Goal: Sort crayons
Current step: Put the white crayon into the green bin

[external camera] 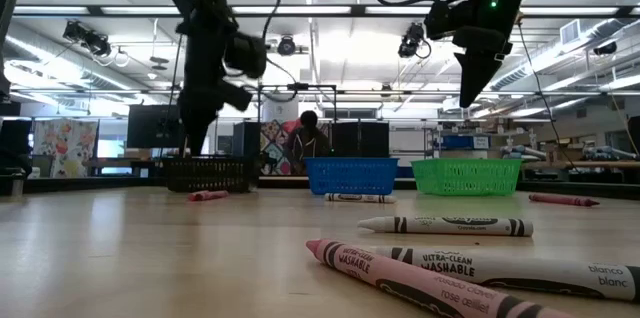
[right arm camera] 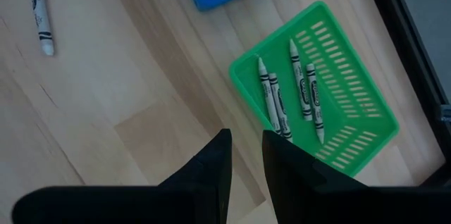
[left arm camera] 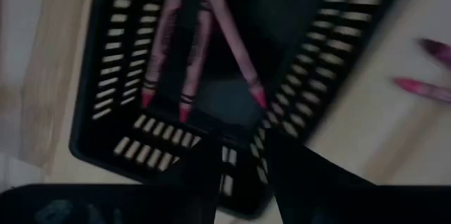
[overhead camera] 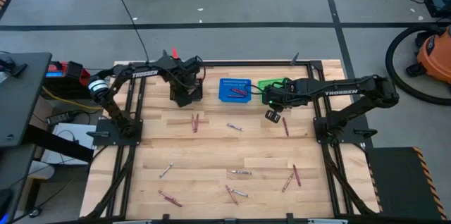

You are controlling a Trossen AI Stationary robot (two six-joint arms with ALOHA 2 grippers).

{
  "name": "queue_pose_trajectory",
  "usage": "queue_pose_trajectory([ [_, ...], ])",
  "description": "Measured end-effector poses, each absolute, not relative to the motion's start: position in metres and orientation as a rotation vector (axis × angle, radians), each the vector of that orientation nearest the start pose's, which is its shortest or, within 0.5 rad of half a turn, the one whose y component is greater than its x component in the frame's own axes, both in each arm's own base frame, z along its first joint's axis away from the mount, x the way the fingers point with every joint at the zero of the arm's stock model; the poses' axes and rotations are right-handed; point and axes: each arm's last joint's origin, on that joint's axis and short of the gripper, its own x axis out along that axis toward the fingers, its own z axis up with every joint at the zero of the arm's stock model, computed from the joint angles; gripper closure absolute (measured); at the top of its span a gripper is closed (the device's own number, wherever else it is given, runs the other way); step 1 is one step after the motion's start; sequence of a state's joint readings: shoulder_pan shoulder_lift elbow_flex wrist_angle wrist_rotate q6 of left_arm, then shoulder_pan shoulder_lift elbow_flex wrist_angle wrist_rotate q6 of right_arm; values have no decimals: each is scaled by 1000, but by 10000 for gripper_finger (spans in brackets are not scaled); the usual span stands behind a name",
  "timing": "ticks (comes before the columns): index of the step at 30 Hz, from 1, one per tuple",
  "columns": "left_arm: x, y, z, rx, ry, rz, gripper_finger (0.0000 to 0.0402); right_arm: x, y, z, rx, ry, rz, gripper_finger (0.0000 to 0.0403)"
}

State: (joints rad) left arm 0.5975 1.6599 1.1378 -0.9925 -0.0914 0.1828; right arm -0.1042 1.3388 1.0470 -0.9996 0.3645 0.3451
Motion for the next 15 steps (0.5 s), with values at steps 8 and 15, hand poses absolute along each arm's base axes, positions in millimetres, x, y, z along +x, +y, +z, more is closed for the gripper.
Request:
queue_pose_trajectory([
  [8, 241, 123, 239, -281, 1382, 477, 283, 235, -35, 256, 150, 1192, -637, 315],
  [15, 249, 66, 248, -353, 1380, 494, 283, 235, -35, 256, 159, 1193, -643, 315],
])
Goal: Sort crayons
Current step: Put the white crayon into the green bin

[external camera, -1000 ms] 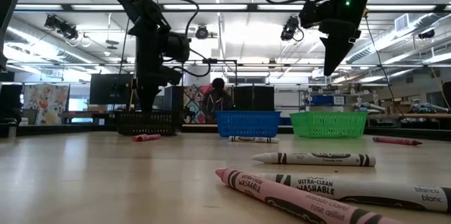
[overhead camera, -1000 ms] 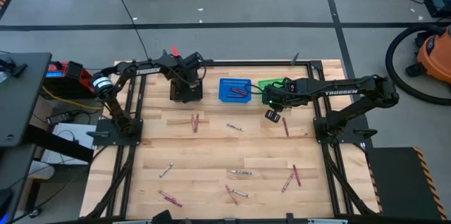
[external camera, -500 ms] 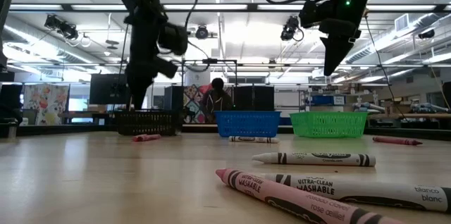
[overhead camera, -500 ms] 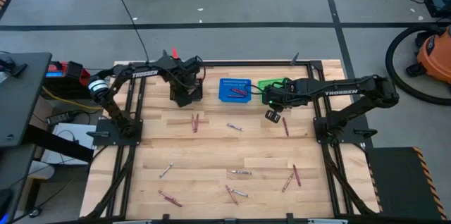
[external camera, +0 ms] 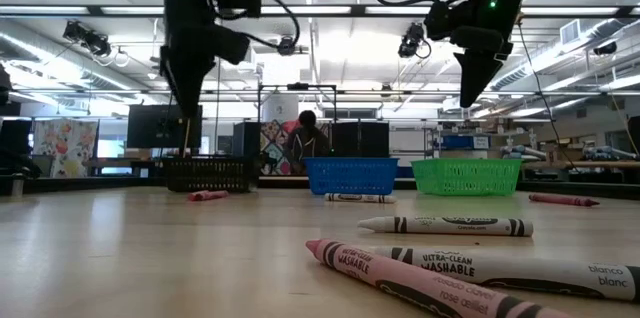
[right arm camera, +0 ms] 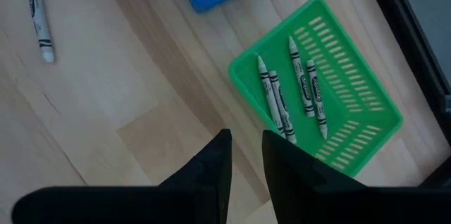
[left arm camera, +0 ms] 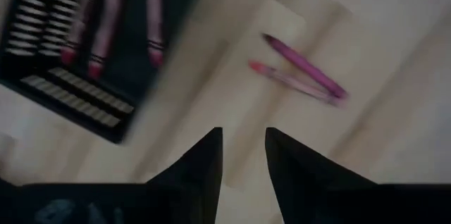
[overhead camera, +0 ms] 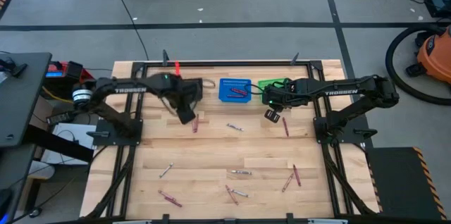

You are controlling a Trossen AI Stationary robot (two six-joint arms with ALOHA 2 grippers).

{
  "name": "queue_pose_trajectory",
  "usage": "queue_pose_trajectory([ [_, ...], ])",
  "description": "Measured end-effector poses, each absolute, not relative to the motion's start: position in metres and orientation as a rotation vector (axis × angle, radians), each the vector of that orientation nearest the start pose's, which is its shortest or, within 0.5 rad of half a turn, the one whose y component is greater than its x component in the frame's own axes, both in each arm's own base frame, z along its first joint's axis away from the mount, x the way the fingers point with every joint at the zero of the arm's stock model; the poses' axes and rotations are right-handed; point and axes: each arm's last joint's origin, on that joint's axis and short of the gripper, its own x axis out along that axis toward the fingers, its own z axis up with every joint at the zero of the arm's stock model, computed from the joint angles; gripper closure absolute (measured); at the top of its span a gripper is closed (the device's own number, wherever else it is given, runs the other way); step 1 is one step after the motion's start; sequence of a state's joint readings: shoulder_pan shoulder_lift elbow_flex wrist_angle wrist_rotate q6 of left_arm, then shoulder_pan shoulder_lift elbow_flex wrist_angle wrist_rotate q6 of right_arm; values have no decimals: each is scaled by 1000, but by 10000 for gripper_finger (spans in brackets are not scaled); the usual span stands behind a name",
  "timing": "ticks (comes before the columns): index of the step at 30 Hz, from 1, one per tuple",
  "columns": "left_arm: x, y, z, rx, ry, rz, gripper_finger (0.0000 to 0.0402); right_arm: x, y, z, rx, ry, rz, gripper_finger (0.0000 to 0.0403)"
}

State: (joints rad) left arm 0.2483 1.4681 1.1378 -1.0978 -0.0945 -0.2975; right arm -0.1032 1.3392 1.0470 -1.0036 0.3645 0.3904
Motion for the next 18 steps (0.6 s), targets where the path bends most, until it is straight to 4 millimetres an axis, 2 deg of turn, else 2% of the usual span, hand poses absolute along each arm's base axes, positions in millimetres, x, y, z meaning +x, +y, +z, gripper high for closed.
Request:
queue_pose_trajectory([
  [8, 256, 1, 247, -342, 1385, 466, 283, 235, -35, 256, 158, 1193, -644, 315],
  [18, 244, -74, 247, -442, 1362, 498, 283, 234, -35, 256, 159, 1194, -644, 315],
])
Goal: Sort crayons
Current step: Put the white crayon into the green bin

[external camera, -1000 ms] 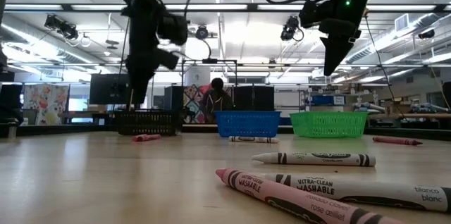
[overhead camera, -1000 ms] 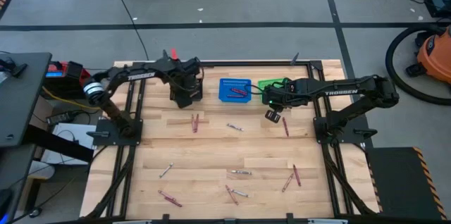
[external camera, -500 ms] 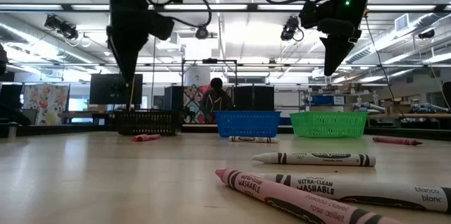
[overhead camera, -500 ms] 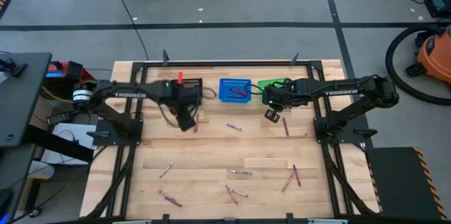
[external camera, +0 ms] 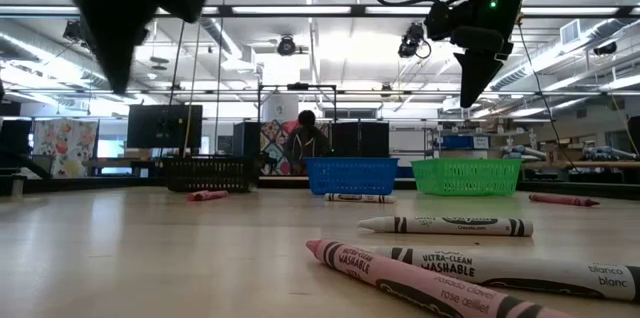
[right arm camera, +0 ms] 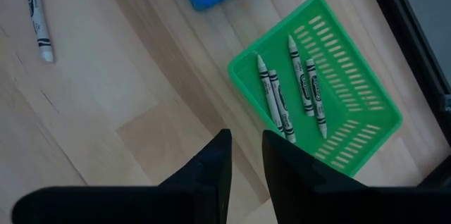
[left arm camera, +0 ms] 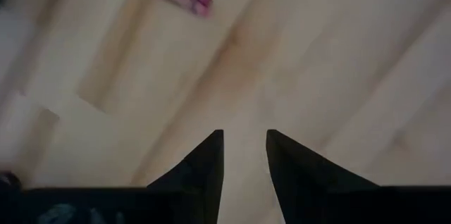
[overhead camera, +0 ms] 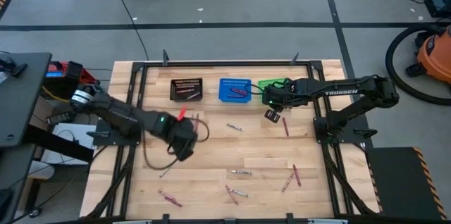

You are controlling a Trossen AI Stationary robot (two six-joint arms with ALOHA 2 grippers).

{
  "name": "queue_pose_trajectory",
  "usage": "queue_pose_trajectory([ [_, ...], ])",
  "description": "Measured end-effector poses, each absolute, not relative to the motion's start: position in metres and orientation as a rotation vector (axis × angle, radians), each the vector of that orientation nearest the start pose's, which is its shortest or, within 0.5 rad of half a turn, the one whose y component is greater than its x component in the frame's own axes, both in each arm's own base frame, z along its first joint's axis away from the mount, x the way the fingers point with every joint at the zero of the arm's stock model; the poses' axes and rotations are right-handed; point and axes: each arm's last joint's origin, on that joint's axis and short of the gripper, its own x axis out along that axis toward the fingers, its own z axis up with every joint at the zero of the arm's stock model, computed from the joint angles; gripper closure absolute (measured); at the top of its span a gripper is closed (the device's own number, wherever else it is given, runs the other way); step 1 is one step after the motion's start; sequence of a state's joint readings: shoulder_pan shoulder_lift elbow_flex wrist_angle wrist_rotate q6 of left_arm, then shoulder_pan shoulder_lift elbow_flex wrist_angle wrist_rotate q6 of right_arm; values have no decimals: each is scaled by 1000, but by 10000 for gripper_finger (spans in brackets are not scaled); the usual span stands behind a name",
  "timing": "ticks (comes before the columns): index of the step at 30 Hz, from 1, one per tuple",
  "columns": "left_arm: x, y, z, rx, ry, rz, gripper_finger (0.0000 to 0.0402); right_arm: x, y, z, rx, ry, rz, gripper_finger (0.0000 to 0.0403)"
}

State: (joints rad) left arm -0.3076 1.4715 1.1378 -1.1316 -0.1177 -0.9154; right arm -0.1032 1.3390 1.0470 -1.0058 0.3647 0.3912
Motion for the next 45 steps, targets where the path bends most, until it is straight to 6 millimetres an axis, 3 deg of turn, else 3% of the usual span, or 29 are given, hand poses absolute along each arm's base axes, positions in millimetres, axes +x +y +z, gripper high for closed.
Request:
queue_pose_trajectory([
  [10, 218, -132, 247, -609, 1280, 619, 283, 235, -35, 256, 158, 1194, -644, 315],
  [17, 199, -159, 247, -703, 1232, 689, 283, 234, -35, 256, 158, 1194, -644, 315],
  [24, 187, -173, 238, -693, 1253, 774, 283, 235, -35, 256, 156, 1195, -642, 315],
  [36, 197, -194, 202, -594, 1378, 774, 283, 235, -35, 256, 139, 1200, -630, 315],
  [45, 203, -200, 188, -587, 1381, 789, 283, 235, -35, 256, 139, 1200, -630, 315],
])
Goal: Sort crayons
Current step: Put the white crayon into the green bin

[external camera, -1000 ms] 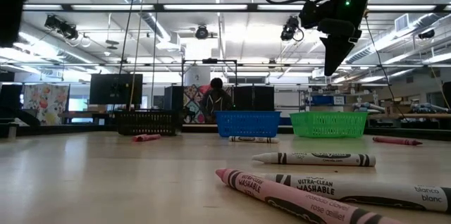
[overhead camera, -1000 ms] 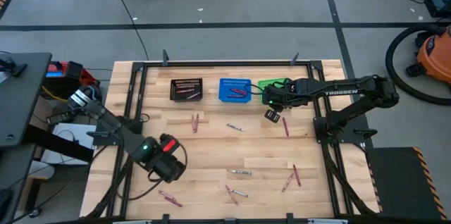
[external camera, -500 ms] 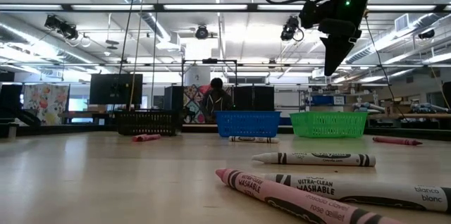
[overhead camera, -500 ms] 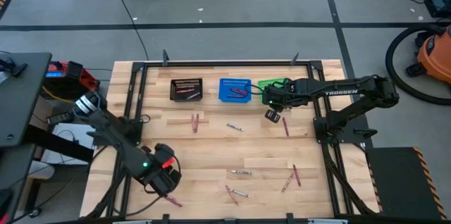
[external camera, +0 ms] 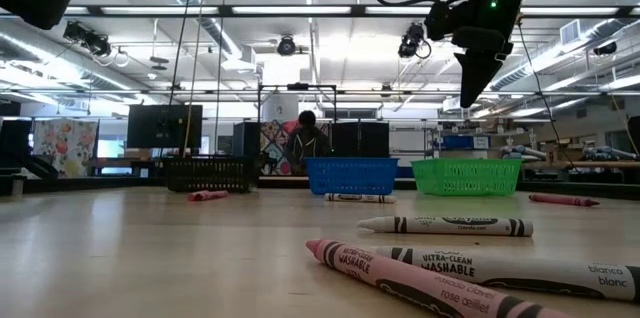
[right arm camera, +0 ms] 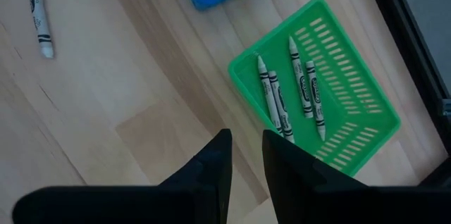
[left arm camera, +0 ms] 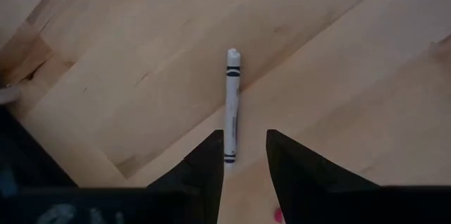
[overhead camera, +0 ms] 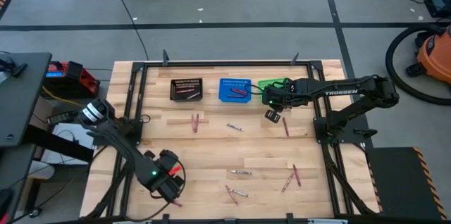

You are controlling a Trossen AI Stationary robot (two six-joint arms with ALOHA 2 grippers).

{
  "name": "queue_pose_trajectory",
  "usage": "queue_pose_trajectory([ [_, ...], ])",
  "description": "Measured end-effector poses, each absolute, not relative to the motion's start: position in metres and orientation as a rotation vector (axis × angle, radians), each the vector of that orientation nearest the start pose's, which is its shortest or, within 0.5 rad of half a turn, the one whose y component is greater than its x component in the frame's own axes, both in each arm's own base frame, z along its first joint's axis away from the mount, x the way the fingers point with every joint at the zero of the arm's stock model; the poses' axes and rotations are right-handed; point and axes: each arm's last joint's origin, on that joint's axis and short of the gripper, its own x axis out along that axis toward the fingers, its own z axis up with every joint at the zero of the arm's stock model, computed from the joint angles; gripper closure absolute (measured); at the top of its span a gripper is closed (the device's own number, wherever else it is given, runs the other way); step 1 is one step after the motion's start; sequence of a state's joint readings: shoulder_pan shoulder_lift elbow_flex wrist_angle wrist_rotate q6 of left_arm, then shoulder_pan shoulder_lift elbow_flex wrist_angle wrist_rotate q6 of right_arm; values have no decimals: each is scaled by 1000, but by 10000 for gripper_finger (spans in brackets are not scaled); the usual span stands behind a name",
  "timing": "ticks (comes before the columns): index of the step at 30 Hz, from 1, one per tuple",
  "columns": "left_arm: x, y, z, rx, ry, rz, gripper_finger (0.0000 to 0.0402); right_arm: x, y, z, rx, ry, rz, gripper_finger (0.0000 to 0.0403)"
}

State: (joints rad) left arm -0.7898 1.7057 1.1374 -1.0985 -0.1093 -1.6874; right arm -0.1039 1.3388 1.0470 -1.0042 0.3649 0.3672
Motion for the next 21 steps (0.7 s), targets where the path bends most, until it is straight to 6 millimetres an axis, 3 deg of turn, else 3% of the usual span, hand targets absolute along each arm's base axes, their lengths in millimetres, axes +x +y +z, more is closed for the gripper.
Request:
queue_pose_trajectory([
  [6, 206, -203, 179, -583, 1384, 799, 283, 235, -35, 256, 139, 1200, -630, 315],
  [21, 200, -194, 181, -474, 1437, 863, 283, 235, -35, 256, 136, 1201, -627, 315],
])
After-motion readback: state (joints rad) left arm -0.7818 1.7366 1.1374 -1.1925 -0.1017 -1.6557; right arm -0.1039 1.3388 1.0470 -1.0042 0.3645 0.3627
